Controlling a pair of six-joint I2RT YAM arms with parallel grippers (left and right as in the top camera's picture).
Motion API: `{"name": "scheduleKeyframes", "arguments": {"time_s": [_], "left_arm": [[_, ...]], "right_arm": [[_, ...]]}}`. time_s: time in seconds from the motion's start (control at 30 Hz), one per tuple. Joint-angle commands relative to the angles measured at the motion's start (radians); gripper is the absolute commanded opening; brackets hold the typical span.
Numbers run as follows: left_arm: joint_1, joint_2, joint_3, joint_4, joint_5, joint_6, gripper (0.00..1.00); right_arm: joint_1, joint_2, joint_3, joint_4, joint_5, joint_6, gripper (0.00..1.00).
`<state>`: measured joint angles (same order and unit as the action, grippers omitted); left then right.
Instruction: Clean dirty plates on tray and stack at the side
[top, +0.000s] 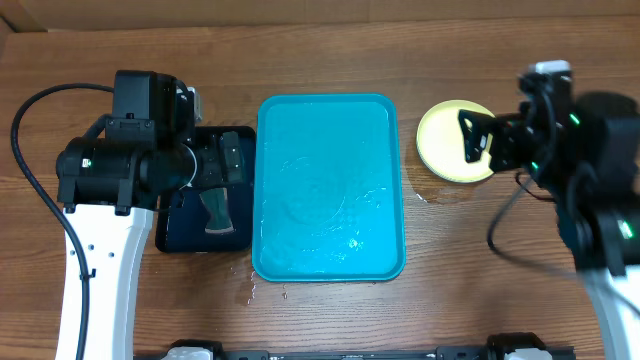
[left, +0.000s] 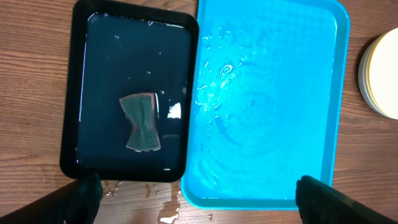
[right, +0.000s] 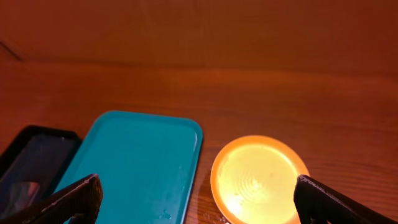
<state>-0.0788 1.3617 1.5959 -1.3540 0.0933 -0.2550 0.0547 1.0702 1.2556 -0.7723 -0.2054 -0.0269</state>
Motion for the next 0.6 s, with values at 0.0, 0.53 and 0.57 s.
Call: {"name": "scheduleKeyframes", "arguments": {"time_s": [0.0, 0.53, 0.57], "left_arm": [[-0.005, 0.003, 0.01, 0.004, 0.007, 0.008, 1.0], [-0.005, 0.004, 0.01, 0.004, 0.007, 0.008, 1.0], [-0.005, 0.004, 0.01, 0.004, 0.007, 0.008, 1.0]], "right_arm": [[0.004, -0.088, 0.006, 0.001, 0.004, -0.008, 1.0], [0.004, -0.492, 0.006, 0.003, 0.021, -0.007, 1.0], [0.004, -0.519, 0.006, -0.002, 0.021, -0.007, 1.0]]}}
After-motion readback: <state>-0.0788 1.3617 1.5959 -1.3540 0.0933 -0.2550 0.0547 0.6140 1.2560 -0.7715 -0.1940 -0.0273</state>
